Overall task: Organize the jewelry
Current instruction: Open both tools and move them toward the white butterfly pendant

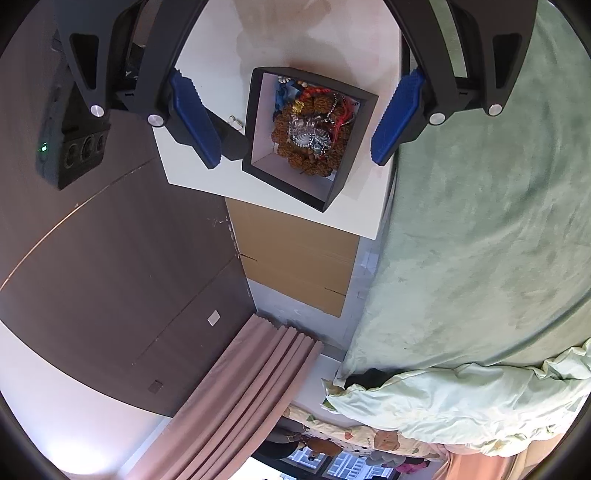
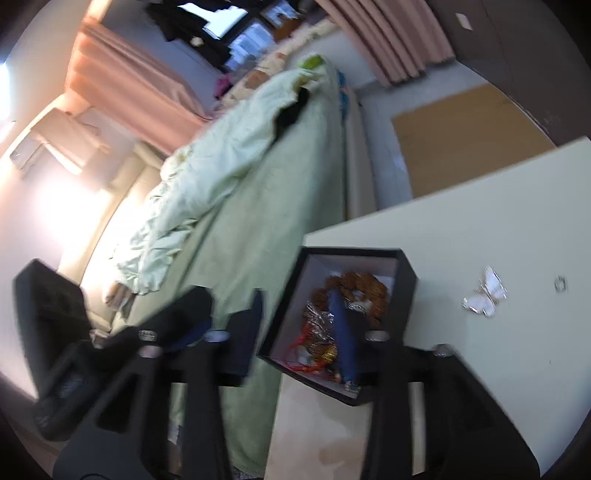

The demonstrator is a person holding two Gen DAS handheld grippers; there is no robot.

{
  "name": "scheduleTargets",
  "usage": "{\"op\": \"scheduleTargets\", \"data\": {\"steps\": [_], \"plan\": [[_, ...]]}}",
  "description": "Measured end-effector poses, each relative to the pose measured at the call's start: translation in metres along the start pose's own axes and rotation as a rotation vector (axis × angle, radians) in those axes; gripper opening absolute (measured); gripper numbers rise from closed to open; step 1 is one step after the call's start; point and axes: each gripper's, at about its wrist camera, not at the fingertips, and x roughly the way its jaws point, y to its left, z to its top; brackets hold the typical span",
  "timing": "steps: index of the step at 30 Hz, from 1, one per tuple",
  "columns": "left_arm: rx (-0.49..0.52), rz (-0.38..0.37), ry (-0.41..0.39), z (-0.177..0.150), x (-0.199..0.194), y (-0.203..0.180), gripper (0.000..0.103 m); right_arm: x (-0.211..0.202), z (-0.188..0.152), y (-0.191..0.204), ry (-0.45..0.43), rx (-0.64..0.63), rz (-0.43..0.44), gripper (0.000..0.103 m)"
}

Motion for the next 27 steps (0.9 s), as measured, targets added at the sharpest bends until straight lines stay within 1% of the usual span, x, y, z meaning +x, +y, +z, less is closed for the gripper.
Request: {"op": "scheduleTargets", "data": {"steps": [1,2,8,12,19,20,21,22,23,25,26,27], "plan": [[-0.001,0.002,-0.001,0.0,-0.001,0.001,0.08,-0.002,-0.001,-0.003,-0.013,0.012,-0.009,0.058],[-0.002,0.003,-0.002,0.0,-0.001,0.001,0.08,-0.004,0.0,-0.005,-0.021,0.017,-0.017,0.059],[-0.014,0.003,-0.003,0.0,-0.003,0.001,0.08,-0.027,-0.006,-0.018,-0.043,0.03,-0.054,0.059],[-0.002,0.018,-0.006,-0.004,0.001,-0.004,0.08,-0.041,-0.011,-0.027,-0.051,0.028,-0.149,0.059],[0.051,0.038,-0.014,-0.021,0.011,-0.031,0.081,-0.071,-0.011,-0.056,-0.056,0.081,-0.22,0.059],[0.057,0.038,-0.014,-0.024,0.012,-0.035,0.081,-0.077,-0.012,-0.061,-0.056,0.083,-0.236,0.061],[0.067,0.038,-0.014,-0.027,0.014,-0.041,0.081,-0.08,-0.012,-0.064,-0.055,0.081,-0.249,0.065],[0.073,0.039,-0.014,-0.029,0.016,-0.044,0.081,-0.085,-0.013,-0.068,-0.057,0.08,-0.26,0.066],[0.082,0.04,-0.015,-0.031,0.017,-0.049,0.082,-0.087,-0.014,-0.07,-0.058,0.081,-0.262,0.067],[0.102,0.043,-0.011,-0.035,0.022,-0.057,0.084,-0.097,-0.016,-0.077,-0.055,0.086,-0.267,0.072],[0.109,0.041,-0.009,-0.037,0.023,-0.06,0.086,-0.102,-0.016,-0.079,-0.06,0.087,-0.271,0.077],[0.118,0.031,-0.007,-0.038,0.025,-0.065,0.091,-0.105,-0.016,-0.081,-0.065,0.086,-0.276,0.077]]}}
